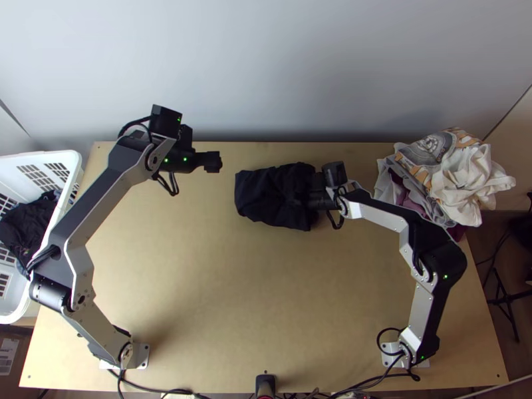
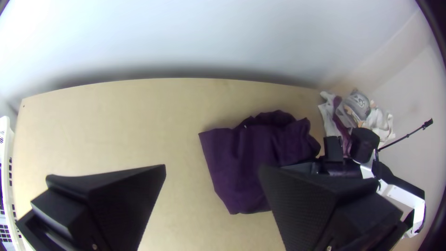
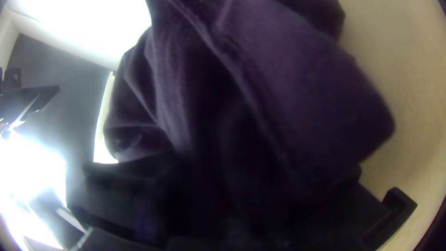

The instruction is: Fold the t-shirt

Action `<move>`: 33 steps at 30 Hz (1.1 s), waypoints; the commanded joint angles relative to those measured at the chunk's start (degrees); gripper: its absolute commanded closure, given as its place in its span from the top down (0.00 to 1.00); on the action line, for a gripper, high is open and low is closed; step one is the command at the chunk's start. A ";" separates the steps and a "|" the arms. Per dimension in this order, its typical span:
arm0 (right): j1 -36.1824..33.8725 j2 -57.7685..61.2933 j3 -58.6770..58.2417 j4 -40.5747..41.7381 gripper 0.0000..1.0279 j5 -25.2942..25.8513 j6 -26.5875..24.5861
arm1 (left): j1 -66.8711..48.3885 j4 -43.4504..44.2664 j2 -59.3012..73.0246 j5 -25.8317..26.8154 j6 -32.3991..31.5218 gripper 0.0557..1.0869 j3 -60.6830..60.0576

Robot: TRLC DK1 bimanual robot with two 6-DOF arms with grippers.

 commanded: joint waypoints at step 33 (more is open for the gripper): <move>-26.54 -13.42 29.64 -6.08 0.03 12.94 -7.93 | 8.66 4.95 -14.85 2.63 0.76 0.95 -23.69</move>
